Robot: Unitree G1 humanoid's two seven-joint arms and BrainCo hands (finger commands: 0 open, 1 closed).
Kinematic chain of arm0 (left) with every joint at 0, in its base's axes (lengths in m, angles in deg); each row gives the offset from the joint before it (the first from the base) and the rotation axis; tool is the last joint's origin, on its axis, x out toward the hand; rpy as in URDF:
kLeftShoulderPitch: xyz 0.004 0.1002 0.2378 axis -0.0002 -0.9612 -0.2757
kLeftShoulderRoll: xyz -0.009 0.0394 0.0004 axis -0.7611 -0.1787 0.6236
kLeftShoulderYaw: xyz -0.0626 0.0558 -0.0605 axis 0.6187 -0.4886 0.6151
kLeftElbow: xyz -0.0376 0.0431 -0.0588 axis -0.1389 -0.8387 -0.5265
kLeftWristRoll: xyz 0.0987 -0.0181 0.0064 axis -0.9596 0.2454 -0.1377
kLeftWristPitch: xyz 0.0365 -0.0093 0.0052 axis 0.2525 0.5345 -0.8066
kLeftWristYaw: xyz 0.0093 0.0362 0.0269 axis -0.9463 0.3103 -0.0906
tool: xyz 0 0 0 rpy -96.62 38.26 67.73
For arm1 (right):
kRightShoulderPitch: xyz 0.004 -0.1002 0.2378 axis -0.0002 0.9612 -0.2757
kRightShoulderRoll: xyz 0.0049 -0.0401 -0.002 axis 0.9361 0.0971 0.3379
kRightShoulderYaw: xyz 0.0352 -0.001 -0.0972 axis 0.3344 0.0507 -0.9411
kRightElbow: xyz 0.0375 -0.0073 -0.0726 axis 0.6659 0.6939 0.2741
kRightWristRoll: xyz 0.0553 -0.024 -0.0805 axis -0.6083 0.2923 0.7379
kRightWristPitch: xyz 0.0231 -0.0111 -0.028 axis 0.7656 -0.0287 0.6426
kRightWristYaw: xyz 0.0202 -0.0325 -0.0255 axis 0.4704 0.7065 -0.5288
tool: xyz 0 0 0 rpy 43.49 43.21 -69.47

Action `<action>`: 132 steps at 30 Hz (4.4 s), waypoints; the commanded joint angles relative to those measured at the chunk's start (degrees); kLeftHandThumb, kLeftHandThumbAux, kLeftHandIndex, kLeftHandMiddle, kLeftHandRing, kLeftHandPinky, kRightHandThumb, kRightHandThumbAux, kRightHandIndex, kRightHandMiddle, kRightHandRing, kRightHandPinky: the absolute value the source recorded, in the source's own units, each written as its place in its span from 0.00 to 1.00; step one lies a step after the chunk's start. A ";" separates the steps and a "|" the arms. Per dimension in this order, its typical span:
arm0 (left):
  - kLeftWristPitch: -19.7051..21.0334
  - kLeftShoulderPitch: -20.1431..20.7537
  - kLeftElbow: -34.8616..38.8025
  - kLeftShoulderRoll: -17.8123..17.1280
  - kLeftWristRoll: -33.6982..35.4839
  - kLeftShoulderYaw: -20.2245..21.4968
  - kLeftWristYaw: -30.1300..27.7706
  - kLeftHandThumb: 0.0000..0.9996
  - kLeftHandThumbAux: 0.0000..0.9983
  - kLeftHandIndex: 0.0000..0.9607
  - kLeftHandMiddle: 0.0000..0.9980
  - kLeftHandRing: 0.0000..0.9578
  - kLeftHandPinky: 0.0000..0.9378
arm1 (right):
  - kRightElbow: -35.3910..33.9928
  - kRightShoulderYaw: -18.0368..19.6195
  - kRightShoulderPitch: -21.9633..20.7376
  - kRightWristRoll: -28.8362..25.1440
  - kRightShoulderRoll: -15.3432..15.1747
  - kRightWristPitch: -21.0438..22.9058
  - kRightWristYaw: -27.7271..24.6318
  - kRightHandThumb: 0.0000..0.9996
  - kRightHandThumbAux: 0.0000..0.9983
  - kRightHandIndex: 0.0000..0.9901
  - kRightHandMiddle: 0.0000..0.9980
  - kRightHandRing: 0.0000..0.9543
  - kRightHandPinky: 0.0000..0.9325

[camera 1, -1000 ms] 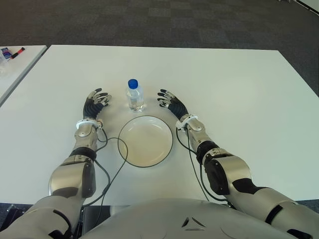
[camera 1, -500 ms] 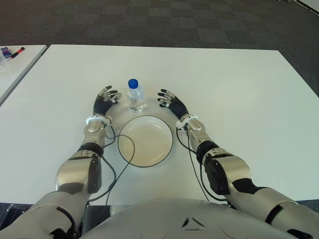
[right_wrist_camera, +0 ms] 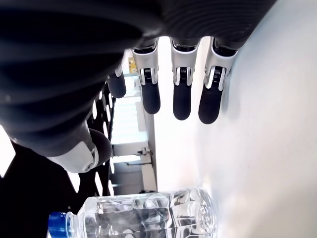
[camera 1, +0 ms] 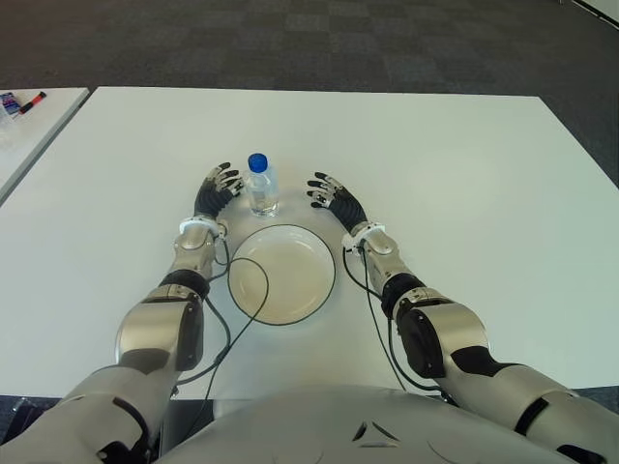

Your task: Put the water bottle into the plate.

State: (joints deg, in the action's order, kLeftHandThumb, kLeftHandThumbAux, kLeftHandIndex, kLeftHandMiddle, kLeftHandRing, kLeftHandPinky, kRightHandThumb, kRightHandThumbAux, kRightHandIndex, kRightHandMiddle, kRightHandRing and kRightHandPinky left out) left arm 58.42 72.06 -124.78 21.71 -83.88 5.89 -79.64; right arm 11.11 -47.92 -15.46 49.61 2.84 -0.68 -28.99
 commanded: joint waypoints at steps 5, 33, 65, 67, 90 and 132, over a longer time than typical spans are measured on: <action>1.25 1.09 -0.27 0.61 -1.13 -0.81 -1.46 0.27 0.65 0.12 0.19 0.19 0.23 | 0.88 0.46 2.65 -0.91 4.83 0.80 0.03 0.12 0.61 0.10 0.19 0.22 0.27; 1.78 0.72 -0.67 1.31 -1.14 -0.43 -2.86 0.25 0.70 0.12 0.22 0.23 0.28 | 1.61 -0.02 4.07 -0.26 4.07 -0.69 0.63 0.07 0.61 0.08 0.19 0.22 0.27; -0.92 -1.17 -1.03 1.56 6.02 6.53 -12.03 0.60 0.76 0.15 0.25 0.26 0.32 | 1.64 0.25 4.17 -0.46 3.58 -1.05 0.73 0.07 0.59 0.08 0.20 0.22 0.26; -1.32 -1.30 -1.01 1.59 6.14 6.72 -12.17 0.60 0.77 0.15 0.26 0.27 0.33 | 1.63 0.24 4.21 -0.45 3.57 -1.10 0.75 0.07 0.59 0.08 0.20 0.22 0.25; -7.94 -2.89 -1.04 1.18 2.36 5.13 -7.90 0.50 0.76 0.18 0.31 0.30 0.29 | 1.54 0.18 4.43 -0.47 3.37 -1.02 0.57 0.09 0.59 0.08 0.20 0.22 0.26; -11.60 -8.37 9.93 -1.01 -1.95 -0.95 -7.44 0.59 0.63 0.09 0.16 0.18 0.20 | 1.85 0.21 4.03 -0.30 3.35 -0.09 0.20 0.09 0.60 0.08 0.18 0.19 0.21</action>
State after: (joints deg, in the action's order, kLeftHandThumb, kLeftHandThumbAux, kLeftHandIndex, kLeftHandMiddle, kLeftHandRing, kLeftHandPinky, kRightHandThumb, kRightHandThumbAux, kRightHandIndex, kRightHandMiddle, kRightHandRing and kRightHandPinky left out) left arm 46.58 65.48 -116.94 21.78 -85.05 5.87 -86.53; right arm 11.35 -47.94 -13.55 49.55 2.90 -3.55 -28.80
